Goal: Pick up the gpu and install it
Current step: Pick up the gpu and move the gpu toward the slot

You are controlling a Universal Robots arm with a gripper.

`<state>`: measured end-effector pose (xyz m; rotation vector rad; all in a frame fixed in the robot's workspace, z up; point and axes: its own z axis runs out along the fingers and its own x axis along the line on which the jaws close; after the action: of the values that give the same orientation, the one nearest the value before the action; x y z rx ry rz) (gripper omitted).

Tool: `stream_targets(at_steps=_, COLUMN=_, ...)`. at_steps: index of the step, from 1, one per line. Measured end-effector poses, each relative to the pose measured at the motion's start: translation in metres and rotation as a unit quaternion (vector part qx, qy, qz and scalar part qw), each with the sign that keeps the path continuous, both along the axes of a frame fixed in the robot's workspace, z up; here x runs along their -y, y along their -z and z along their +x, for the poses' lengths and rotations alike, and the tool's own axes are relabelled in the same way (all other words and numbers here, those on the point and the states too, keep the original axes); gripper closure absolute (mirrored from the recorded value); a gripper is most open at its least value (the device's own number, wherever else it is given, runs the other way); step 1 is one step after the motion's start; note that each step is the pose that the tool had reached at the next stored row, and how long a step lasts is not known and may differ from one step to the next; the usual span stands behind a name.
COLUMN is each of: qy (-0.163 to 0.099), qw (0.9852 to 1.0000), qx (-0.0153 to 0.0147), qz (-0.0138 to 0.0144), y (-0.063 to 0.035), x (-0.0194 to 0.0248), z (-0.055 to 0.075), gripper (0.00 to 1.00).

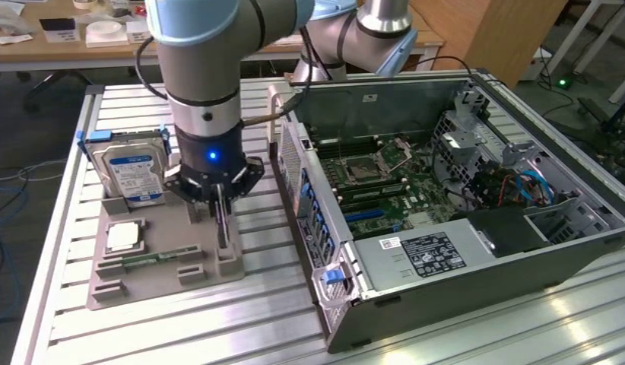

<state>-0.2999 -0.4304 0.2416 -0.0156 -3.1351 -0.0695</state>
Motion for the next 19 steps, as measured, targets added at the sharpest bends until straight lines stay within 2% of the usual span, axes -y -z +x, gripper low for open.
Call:
stream_targets(at_steps=9, qy=0.000, qw=1.0000, qx=0.0000, qz=0.0030, y=-0.0396, x=0.0000, z=0.000, gripper=0.72)
stream_targets(at_steps=19, qy=0.000, qw=1.0000, qx=0.0000, qz=0.0035, y=-0.0850, x=0.0001, z=-0.001, gripper=0.72)
